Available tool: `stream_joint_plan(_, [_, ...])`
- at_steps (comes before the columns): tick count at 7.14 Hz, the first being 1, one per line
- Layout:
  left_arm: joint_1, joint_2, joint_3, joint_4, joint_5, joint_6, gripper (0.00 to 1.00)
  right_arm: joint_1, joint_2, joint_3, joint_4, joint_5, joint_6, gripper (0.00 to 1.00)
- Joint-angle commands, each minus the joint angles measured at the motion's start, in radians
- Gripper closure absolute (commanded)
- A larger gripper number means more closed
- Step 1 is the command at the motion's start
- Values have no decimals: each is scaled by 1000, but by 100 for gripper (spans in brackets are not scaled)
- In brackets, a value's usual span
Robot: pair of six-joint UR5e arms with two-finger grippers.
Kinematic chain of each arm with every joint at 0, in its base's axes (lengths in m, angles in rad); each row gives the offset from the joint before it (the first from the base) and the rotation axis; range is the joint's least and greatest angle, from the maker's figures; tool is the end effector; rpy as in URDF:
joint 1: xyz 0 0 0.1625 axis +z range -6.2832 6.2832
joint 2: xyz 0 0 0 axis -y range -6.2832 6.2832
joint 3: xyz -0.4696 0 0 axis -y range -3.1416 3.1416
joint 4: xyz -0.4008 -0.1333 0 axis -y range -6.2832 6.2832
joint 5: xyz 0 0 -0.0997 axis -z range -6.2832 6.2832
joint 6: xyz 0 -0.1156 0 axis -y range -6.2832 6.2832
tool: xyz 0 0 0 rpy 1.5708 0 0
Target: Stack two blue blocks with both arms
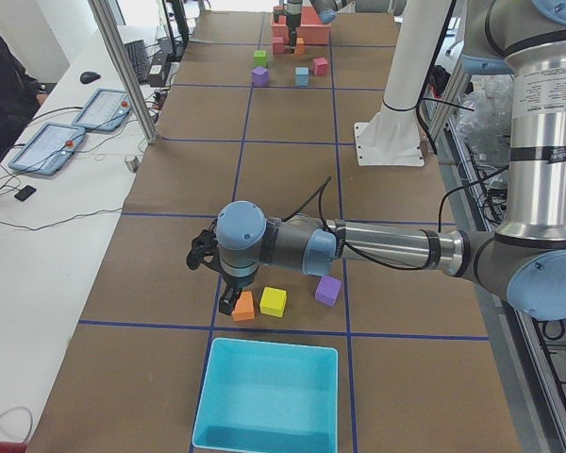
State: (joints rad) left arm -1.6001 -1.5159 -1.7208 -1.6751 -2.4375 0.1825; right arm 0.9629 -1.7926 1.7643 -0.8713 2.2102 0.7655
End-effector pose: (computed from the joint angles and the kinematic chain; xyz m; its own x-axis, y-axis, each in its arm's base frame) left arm -0.0594 -0.4842 0.6469 0.6459 0.3076 -0.6987 -0.0900 0.9395 0.3304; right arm -0.1946 -0.3922 0.6426 0.6320 -0.1047 0.7679 0.0129 0.9921 0.1247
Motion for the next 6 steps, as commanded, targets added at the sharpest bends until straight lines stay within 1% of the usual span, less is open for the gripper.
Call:
stream_joint_plan(1, [0, 0, 3, 0, 0, 0, 2, -197, 4, 20, 90, -137, 232, 0])
stream_joint_plan(2, [2, 0, 3, 0, 0, 0, 2, -293, 31, 36, 90, -218, 338, 0])
stream_joint_plan(3, [2, 0, 4, 0, 0, 0, 2, -300, 32, 64, 90, -207, 350, 0])
stream_joint_plan(4, [2, -1, 4, 0, 0, 0, 2, -233, 10, 87, 87, -90, 304, 0])
stream_joint_plan(5, [2, -1, 4, -2, 0, 0, 2, -174, -7, 83, 87, -36, 237, 0])
stream_joint_plan(6, [2, -1, 9, -2, 0, 0, 2, -124, -5, 84, 80, 4, 215, 0])
